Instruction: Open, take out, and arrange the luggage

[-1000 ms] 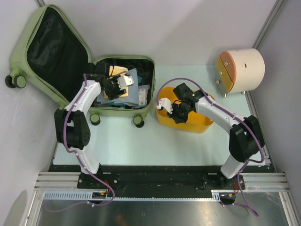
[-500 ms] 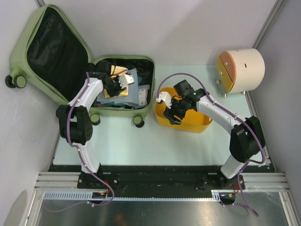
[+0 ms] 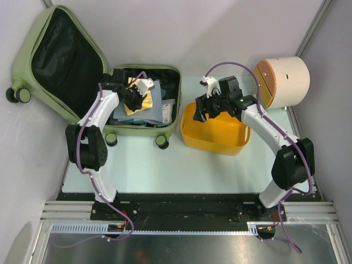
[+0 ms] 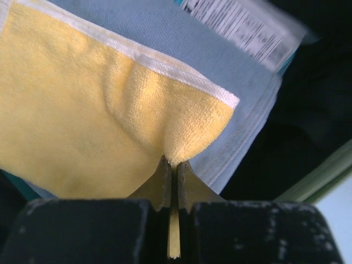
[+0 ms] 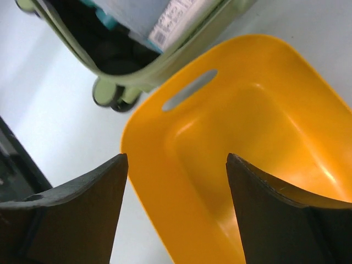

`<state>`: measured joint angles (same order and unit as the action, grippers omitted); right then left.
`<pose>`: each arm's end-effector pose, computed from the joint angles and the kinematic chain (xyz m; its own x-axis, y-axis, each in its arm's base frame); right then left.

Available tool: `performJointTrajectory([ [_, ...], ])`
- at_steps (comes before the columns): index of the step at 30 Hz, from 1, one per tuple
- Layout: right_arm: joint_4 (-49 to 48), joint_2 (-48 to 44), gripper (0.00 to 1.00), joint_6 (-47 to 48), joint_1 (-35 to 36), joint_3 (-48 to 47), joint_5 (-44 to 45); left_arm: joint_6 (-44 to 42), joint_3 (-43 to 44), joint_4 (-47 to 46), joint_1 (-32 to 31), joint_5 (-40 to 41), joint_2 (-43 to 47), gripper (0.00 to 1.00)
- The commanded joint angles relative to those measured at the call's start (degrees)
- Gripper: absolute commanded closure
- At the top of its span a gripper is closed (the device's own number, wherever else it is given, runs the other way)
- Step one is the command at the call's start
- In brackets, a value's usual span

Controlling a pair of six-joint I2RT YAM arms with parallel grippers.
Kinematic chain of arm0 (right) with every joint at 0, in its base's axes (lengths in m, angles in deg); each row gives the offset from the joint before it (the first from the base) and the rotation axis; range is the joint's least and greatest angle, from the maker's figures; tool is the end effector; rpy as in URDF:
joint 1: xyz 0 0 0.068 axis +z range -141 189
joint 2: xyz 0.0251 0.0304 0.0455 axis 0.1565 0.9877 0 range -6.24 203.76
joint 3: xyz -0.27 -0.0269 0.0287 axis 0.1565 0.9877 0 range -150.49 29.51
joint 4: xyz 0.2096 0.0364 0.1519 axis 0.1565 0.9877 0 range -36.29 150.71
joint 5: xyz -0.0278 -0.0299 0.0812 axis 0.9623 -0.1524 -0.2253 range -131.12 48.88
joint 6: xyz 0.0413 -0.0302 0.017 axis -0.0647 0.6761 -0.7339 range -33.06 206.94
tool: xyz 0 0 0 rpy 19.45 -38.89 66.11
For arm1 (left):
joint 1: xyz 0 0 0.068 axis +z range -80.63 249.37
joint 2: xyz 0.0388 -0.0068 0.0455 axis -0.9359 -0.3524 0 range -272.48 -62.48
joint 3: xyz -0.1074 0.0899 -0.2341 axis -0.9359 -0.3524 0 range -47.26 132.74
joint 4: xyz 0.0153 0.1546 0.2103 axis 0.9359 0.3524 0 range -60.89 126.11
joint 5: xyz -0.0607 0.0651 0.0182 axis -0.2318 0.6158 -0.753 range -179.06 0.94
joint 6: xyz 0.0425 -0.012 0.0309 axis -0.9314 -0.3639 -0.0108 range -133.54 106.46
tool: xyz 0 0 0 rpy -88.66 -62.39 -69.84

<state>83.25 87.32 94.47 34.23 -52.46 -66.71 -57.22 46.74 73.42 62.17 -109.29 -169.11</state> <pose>0.3266 0.1709 0.3168 -0.5010 -0.3666 -0.7840 -0.7508 0.6347 0.1829 0.4015 -0.0631 0.2815 -0.3909 0.7025 -0.5948 0.7946 0.5837 0.1671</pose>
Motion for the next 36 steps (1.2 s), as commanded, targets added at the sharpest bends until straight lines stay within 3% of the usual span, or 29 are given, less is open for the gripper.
performJointTrajectory([
  [1, -7.64, 2.50, 0.23, -19.02, -0.27, -2.49, -2.71, 21.74, 4.61, 1.21, 0.08, -9.29, 5.46, 1.00],
  [7, -13.53, 5.84, 0.21, -29.57, 0.52, -2.58, -5.88, 43.98, 4.71, 0.95, -0.18, -14.92, 5.21, 1.00],
  [15, -26.10, 10.15, 0.16, -36.52, 5.08, -2.31, -7.11, 65.01, 2.86, -5.02, -2.37, -11.15, 2.48, 1.00],
  [22, -36.04, 14.10, 0.10, -40.75, 9.13, -2.40, -2.73, 73.21, 3.74, -6.17, -6.86, -2.81, 0.28, 0.99],
  [27, -36.74, 17.27, 0.11, -42.42, 9.66, -4.50, 1.41, 76.81, 4.09, -6.43, -8.00, -3.33, -1.12, 0.96],
  [32, -35.34, 20.69, 0.15, -42.42, 9.75, -7.76, 5.97, 79.09, 3.74, -7.40, -8.79, -4.21, -1.04, 0.96],
  [35, -35.08, 21.84, 0.29, -43.39, 9.83, -9.43, 6.69, 80.94, 3.04, -8.19, -9.06, -4.29, -0.77, 0.97],
  [36, -35.16, 22.36, 0.39, -43.74, 9.75, -9.61, 6.51, 81.29, 3.04, -8.37, -9.06, -4.29, -0.69, 0.97],
])
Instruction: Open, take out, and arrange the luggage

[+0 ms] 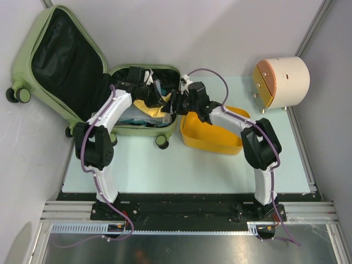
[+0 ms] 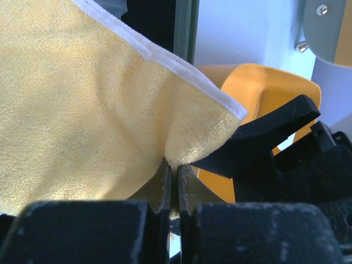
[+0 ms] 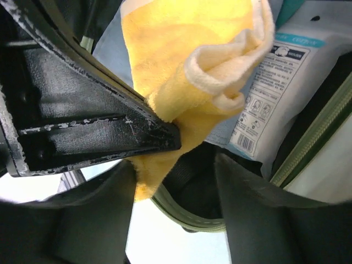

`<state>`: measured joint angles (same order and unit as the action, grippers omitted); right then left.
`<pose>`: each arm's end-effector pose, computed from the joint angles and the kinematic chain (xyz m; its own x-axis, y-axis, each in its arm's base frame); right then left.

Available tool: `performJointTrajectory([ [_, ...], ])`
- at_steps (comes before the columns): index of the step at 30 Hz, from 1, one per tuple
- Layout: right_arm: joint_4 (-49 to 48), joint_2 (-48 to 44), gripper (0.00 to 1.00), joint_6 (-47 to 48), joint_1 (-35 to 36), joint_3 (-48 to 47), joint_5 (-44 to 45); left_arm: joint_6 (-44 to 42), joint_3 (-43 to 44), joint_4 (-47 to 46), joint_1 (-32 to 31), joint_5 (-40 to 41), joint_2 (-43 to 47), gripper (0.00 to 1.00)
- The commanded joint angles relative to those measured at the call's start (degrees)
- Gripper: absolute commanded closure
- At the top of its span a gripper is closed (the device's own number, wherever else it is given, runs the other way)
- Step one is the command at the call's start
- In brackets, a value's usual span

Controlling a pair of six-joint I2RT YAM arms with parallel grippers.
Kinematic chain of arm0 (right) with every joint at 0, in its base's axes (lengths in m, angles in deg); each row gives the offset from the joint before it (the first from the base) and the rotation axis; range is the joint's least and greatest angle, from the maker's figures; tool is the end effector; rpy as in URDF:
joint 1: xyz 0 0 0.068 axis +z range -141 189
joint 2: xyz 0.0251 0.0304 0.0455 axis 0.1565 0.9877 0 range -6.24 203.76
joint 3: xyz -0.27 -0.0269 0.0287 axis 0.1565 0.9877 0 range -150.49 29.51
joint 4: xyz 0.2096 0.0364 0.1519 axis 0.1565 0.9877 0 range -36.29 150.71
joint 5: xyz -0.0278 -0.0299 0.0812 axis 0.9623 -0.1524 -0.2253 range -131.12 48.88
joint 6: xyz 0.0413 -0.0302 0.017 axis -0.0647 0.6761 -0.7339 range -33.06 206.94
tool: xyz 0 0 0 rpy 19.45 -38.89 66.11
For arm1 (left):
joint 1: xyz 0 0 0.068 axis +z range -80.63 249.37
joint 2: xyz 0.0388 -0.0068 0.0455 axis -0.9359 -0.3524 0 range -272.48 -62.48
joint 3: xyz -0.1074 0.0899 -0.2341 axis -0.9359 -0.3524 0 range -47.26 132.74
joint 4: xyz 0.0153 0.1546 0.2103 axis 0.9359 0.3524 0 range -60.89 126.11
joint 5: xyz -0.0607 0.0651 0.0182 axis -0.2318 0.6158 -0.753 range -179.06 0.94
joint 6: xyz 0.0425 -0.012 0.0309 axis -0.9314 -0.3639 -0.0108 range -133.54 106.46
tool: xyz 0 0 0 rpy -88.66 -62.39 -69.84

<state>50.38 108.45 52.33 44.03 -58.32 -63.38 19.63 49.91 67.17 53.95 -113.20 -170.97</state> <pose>0.3804 0.2831 0.2536 -0.7323 0.1287 -0.6687 -0.4856 0.5898 0.6452 0.4059 -0.1270 0.2939 -0.8856 -0.2738 -0.3752 0.0176 0.7874 -0.6162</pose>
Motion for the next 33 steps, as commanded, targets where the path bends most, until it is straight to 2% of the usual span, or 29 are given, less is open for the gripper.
performJointTrajectory([
  [1, -2.20, 1.49, 0.46, -1.77, -0.05, -4.18, 2.75, 4.80, 0.04, -2.55, -0.84, -0.38, 1.26, 0.96],
  [2, -1.51, 1.50, 0.52, -1.78, -0.05, -4.36, 2.66, 5.41, 0.13, -2.64, -0.84, -0.29, 1.35, 0.96],
  [3, -0.98, 1.41, 0.66, -1.69, -0.05, -4.45, 2.57, 5.59, 0.22, -2.73, -0.84, 0.40, 1.35, 0.96],
  [4, -0.71, 1.24, 0.73, -1.43, -0.31, -4.28, 1.96, 5.50, 0.30, -2.91, -0.75, 0.85, 1.52, 0.91],
  [5, -0.10, 1.06, 0.81, -1.42, -0.31, -4.10, 1.61, 5.16, 0.91, -2.91, -0.75, 1.46, 1.70, 0.86],
  [6, 0.34, 0.36, 0.94, -1.51, -0.83, -3.84, 1.35, 4.98, 1.09, -2.91, -0.66, 3.03, 2.05, 0.80],
  [7, 0.78, -0.17, 1.00, -1.60, -1.01, -3.58, 0.73, 4.63, 1.36, -2.99, -0.05, 3.66, 2.31, 0.69],
  [8, 1.39, -0.61, 1.00, -1.77, -1.53, -2.70, 0.55, 3.75, 1.97, -3.00, 0.39, 4.10, 2.58, 0.61],
  [9, 1.49, -1.74, 1.00, -1.78, -2.06, -2.09, 0.29, 3.31, 2.15, -3.17, 0.91, 5.58, 3.27, 0.36],
  [11, 1.92, -2.80, 1.00, -1.69, -2.77, -0.59, -0.32, 0.69, 2.59, -3.08, 3.02, 7.52, 4.33, 0.22],
  [12, 2.10, -3.16, 1.00, -1.69, -3.03, -0.24, -0.50, -0.81, 2.59, -3.17, 3.72, 9.79, 5.55, 0.09],
  [13, 2.28, -3.77, 1.00, -1.51, -3.82, -0.06, -1.20, -2.13, 2.33, -3.26, 5.38, 11.03, 6.00, 0.05],
  [15, 2.80, -4.30, 1.00, -0.90, -4.26, 0.56, -1.38, -5.82, 1.45, -3.35, 7.41, 10.96, 5.92, 0.03],
  [19, 2.98, -5.18, 1.00, -0.37, -5.05, 1.17, -1.91, -5.83, -2.59, -3.26, 13.73, 11.75, 4.87, 0.02],
  [21, 2.98, -5.27, 1.00, -0.02, -5.41, 1.17, -2.35, -5.92, -3.47, -3.26, 14.89, 11.57, 4.16, 0.01],
  [26, 2.98, -5.01, 1.00, 0.33, -5.67, 1.00, -3.49, -5.92, -1.11, -3.35, 15.24, 9.73, -0.66, 0.01],
  [33, 2.98, -5.62, 1.00, 1.30, -6.02, 0.64, -3.84, -6.19, 3.56, -3.61, 14.02, 6.04, -6.03, 0.09],
])
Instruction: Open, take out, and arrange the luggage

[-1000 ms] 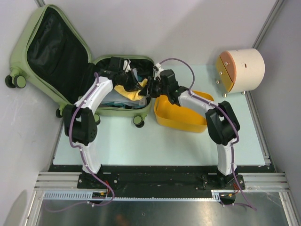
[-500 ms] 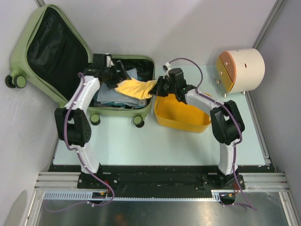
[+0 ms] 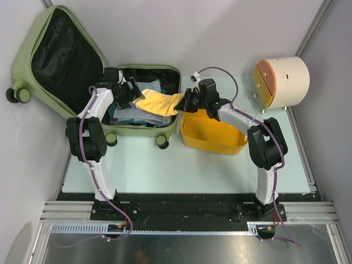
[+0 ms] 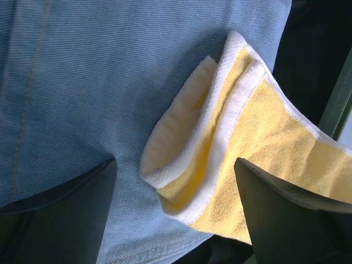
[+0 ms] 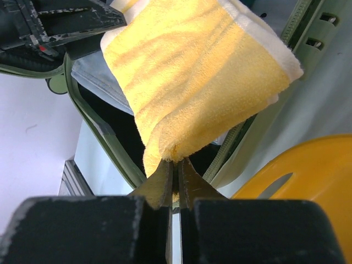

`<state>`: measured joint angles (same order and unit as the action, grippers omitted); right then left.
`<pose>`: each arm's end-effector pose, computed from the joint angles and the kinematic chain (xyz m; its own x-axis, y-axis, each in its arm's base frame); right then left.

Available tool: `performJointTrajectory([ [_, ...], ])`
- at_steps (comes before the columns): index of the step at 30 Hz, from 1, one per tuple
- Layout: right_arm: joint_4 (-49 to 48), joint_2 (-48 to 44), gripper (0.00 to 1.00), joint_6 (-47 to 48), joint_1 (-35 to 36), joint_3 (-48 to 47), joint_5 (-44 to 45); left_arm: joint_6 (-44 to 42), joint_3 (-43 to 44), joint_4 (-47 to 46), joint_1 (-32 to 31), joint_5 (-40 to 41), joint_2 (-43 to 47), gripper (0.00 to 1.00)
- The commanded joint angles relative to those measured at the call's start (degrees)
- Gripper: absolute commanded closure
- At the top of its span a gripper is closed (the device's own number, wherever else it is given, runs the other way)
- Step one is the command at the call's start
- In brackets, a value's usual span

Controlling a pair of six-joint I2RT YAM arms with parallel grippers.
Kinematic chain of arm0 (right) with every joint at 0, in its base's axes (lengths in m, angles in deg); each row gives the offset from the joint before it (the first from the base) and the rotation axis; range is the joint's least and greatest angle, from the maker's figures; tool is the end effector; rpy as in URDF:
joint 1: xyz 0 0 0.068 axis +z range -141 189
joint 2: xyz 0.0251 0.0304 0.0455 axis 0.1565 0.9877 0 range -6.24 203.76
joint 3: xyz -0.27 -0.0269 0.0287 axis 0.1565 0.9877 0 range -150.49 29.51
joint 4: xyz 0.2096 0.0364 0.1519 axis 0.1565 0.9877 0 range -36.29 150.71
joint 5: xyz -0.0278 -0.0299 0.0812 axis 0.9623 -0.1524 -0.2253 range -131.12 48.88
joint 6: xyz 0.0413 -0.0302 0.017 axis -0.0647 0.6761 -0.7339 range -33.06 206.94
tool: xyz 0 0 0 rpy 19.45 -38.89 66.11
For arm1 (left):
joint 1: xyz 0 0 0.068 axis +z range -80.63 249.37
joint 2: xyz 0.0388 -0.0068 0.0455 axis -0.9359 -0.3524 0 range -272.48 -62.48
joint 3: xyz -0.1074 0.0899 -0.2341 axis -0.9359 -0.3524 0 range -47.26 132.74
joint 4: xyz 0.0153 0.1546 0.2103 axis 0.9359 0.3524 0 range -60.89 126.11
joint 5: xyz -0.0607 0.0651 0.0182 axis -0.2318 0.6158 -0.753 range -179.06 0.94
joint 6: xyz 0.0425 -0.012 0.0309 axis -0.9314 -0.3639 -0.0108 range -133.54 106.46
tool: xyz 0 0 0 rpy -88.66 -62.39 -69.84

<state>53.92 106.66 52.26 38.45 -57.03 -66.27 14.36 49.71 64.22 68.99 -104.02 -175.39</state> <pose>0.3965 0.2412 0.2542 -0.7618 0.1614 -0.6274 -0.4165 0.6197 0.6652 0.4429 -0.0121 0.2629 -0.7661 -0.4471 -0.4617 -0.2148 0.8552 -0.4717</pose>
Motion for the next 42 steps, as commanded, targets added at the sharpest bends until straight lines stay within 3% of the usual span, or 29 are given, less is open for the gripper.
performJointTrajectory([
  [1, -0.56, -3.74, 1.00, 1.37, -0.62, -0.64, -0.96, -0.74, 3.75, -0.75, -1.55, -3.49, -1.79, 0.09],
  [8, -0.56, -3.92, 1.00, 1.63, -1.15, -0.64, -0.78, -0.04, 4.63, -1.89, -3.57, -6.57, -3.11, 0.19],
  [13, -0.56, -3.74, 1.00, 1.89, -1.42, -1.26, -0.78, -1.53, 5.07, -3.12, -4.89, -7.71, -3.20, 0.35],
  [14, -0.56, -3.74, 1.00, 2.07, -1.59, -1.52, -0.87, -1.79, 5.42, -3.21, -4.98, -8.15, -3.03, 0.40],
  [16, 1.27, -3.83, 1.00, 2.77, -1.68, -2.13, -0.87, -2.67, 5.42, -3.47, -5.07, -8.85, -2.41, 0.60],
  [18, 1.99, -4.35, 1.00, 3.56, -2.11, -2.58, -0.69, -3.81, 5.51, -3.82, -5.15, -10.26, -1.62, 0.85],
  [21, 4.36, -6.37, 1.00, 5.93, -3.17, -3.02, 0.36, -6.97, 5.25, -3.82, -6.90, -10.70, 1.79, 1.00],
  [32, 24.82, -22.54, 1.00, 20.86, -11.96, 3.48, 3.69, -20.60, 0.77, -7.68, -21.58, -9.03, 11.74, 1.00],
  [37, 32.57, -27.20, 1.00, 27.99, -16.43, 9.28, 7.56, -22.36, -1.86, -11.55, -29.49, -6.85, 10.60, 1.00],
  [42, 32.49, -27.04, 1.00, 32.39, -17.76, 12.80, 12.22, -23.15, -3.10, -16.39, -33.97, -5.00, 6.39, 1.00],
])
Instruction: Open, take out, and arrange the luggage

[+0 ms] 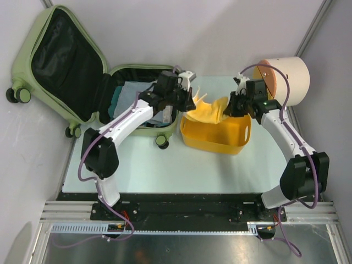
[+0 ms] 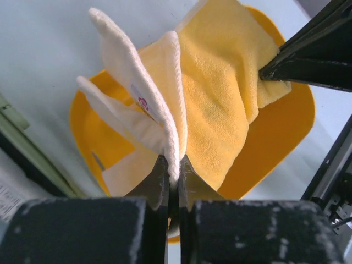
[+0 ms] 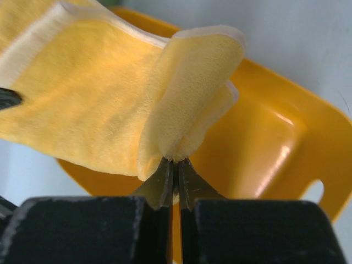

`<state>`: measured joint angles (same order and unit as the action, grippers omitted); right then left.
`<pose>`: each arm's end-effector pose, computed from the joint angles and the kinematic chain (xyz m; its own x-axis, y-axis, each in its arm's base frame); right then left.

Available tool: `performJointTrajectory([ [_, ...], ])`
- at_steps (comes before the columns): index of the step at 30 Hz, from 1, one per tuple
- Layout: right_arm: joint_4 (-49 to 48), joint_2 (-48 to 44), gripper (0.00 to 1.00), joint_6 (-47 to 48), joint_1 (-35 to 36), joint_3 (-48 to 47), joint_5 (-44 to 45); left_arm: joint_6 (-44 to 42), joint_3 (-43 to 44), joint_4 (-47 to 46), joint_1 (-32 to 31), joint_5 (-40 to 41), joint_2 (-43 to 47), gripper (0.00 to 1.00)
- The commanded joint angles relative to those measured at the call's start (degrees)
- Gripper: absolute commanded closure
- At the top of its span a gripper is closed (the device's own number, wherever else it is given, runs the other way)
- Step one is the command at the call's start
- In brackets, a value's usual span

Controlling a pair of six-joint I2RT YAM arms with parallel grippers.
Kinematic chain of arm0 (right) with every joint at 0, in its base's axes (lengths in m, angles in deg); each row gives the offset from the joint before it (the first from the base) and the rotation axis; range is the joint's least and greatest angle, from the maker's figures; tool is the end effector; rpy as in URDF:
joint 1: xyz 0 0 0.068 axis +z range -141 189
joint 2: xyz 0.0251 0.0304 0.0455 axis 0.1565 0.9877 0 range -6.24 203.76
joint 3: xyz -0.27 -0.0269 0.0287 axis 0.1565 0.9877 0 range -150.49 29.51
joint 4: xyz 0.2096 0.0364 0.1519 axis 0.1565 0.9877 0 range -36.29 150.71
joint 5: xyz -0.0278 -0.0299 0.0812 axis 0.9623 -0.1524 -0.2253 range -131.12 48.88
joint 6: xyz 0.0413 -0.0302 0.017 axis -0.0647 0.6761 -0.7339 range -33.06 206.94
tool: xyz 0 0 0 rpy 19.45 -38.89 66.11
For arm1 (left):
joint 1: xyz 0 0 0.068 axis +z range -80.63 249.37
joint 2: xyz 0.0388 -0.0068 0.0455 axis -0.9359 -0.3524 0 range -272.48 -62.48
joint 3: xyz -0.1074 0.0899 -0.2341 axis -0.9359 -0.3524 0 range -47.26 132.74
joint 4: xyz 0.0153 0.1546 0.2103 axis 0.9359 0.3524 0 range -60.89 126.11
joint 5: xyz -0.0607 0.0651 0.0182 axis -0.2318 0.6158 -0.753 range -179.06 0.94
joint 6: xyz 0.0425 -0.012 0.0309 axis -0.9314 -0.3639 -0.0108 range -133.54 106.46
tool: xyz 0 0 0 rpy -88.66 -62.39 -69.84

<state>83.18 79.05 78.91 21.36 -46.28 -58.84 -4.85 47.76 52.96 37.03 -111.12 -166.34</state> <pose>0.3236 0.0820 0.3275 -0.6691 -0.0103 -0.7431 -0.3449 0.8900 0.2981 0.3516 -0.2384 0.3337 -0.5663 0.1927 -0.8014 0.6851 0.6505 -0.3278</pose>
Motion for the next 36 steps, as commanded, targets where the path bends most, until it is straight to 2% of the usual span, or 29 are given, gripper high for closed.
performJointTrajectory([
  [1, 3.13, 1.01, 1.00, 6.36, -0.67, 2.92, 5.23, -4.12, -1.42, -5.83, -2.55, 2.46, -3.19, 1.00],
  [9, 5.33, 4.35, 1.00, 9.44, -1.20, 4.77, 10.51, -5.18, -5.90, -8.30, -6.42, 3.70, -7.06, 1.00],
  [11, 5.33, 5.49, 1.00, 9.44, -1.20, 5.38, 11.21, -4.47, -5.90, -8.65, -6.60, 3.96, -8.72, 0.94],
  [12, 4.55, 6.71, 1.00, 9.35, -1.20, 5.65, 11.21, -3.86, -5.81, -8.56, -6.51, 4.22, -9.34, 0.89],
  [13, 3.93, 7.25, 1.00, 9.35, -1.11, 6.00, 11.12, -3.94, -5.47, -8.56, -6.51, 4.22, -9.61, 0.77],
  [15, 1.56, 8.39, 1.00, 9.35, -1.11, 7.32, 11.21, -3.94, -5.46, -8.56, -6.33, 3.61, -9.44, 0.61],
  [16, 1.20, 9.70, 1.00, 9.44, -1.11, 7.41, 11.12, -3.94, -5.38, -8.48, -6.16, 3.17, -9.09, 0.43],
  [18, 0.76, 10.76, 1.00, 8.74, -1.11, 7.41, 10.51, -2.72, -5.20, -8.48, -5.63, 2.55, -6.90, 0.28],
  [19, 0.85, 11.03, 1.00, 8.56, -0.76, 7.41, 10.33, -2.45, -4.76, -8.21, -5.46, 2.12, -6.02, 0.14],
  [22, 2.25, 11.03, 1.00, 8.30, 0.38, 7.41, 11.20, -1.48, -3.10, -7.16, -4.40, 0.63, -2.15, 0.01],
  [23, 2.86, 10.51, 0.98, 8.30, 0.65, 7.41, 11.21, -1.13, -2.74, -6.81, -3.44, 0.10, -0.23, 0.00],
  [24, 3.39, 10.16, 0.89, 7.25, 0.91, 7.41, 11.12, -1.22, -2.48, -5.85, -2.91, -0.08, 0.83, 0.00],
  [25, 3.83, 9.63, 0.65, 6.81, 1.26, 7.32, 12.25, -1.13, -2.65, -5.58, -2.21, -0.08, 2.85, 0.00],
  [27, 5.33, 7.79, 0.50, 6.28, 1.96, 6.71, 13.49, -1.04, -3.35, -4.44, 1.21, -1.05, 5.05, 0.00],
  [28, 5.77, 7.26, 0.35, 5.84, 2.14, 6.01, 14.19, -1.22, -4.75, -4.09, 2.70, -1.66, 6.89, 0.00],
  [31, 6.65, 4.36, 0.26, 5.83, 1.88, 3.90, 13.24, -4.72, -8.00, -2.33, 9.91, -4.12, 9.80, 0.00],
  [32, 6.21, 3.66, 0.24, 5.84, 1.70, 3.63, 12.71, -8.91, -8.97, -1.63, 13.75, -5.87, 10.33, 0.00],
  [34, 5.07, 1.11, 0.18, 5.83, 1.53, 3.54, 10.52, -14.64, -11.34, 0.57, 17.12, -5.62, 11.91, 0.01],
  [36, 3.05, -0.91, 0.17, 6.27, 1.53, 3.54, 9.11, -23.15, -11.79, 4.50, 21.60, -8.95, 12.27, 0.01],
])
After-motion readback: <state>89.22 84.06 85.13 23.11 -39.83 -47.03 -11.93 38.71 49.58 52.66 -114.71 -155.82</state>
